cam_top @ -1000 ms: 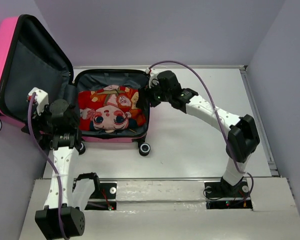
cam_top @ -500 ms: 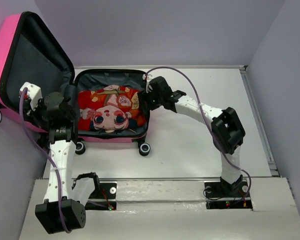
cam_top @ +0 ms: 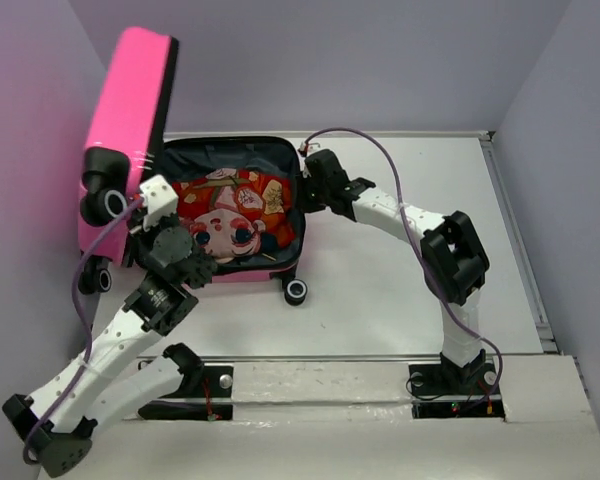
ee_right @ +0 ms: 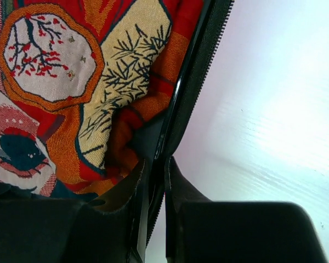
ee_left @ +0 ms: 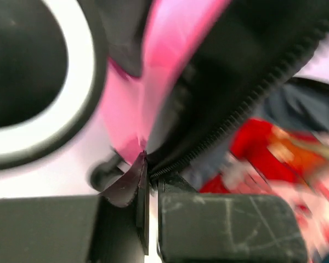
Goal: Pack the luggage
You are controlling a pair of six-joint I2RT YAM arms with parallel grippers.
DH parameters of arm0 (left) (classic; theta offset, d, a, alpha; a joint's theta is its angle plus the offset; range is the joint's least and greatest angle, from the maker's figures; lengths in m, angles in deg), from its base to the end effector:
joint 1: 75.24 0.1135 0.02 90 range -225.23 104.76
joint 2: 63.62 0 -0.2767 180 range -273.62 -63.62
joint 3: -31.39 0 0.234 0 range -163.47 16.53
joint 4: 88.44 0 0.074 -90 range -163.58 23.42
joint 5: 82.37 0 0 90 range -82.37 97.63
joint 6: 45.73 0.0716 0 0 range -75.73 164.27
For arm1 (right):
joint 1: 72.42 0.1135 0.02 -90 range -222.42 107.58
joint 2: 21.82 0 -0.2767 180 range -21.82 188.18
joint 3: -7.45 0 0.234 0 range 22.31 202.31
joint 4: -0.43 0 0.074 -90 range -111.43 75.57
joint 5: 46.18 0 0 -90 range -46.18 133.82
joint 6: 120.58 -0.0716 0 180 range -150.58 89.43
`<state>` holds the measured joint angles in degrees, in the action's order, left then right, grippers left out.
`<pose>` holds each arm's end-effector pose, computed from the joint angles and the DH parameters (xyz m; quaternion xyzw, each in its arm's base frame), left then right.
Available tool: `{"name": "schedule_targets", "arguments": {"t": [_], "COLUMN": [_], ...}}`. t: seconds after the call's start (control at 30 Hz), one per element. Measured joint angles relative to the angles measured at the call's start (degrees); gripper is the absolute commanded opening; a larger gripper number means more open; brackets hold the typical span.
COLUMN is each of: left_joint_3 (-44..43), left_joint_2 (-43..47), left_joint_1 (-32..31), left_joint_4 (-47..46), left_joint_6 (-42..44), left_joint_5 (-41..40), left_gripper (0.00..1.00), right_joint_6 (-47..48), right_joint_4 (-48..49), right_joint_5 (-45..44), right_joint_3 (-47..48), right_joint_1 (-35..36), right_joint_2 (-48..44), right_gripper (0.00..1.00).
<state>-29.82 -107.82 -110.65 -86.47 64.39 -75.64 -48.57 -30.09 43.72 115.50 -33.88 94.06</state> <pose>0.1430 -0.0145 0.3962 -0.2547 0.6480 0.3218 0.6416 0.3808 0.3032 0.2402 -0.1602 0.8858 0.2056 0.3841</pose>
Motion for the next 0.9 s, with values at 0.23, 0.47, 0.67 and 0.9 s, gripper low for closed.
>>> {"name": "schedule_targets", "arguments": {"t": [0.23,0.47,0.67,0.9], "left_joint_3": [1.2,0.3,-12.0,-24.3], "left_joint_2": [-4.9,-16.0,-19.5,-17.2], "left_joint_1": [-29.4,-42.7,-47.3,-47.5], "left_joint_4": [4.6,10.3,7.8,4.6], "left_joint_6": [1.7,-4.9,-11.4,-15.4], "left_joint_5": [-4.3,-3.7,2.6,12.4], "left_gripper": [0.06,0.20,0.83,0.89], "right_joint_6": [-2.5,-4.3,-3.8,-2.7], "right_joint_4": [7.2,13.8,14.7,11.9], "right_joint_5": [2.2,9.6,13.4,16.4], "right_joint_3": [-6.7,-17.0,-24.9,-26.5], "right_joint_1": [-1.6,-7.2,-13.7,-20.2], "right_joint_2": [-2.7,-7.8,-14.1,-16.0], "right_gripper": [0.07,0.07,0.44,0.78]}}
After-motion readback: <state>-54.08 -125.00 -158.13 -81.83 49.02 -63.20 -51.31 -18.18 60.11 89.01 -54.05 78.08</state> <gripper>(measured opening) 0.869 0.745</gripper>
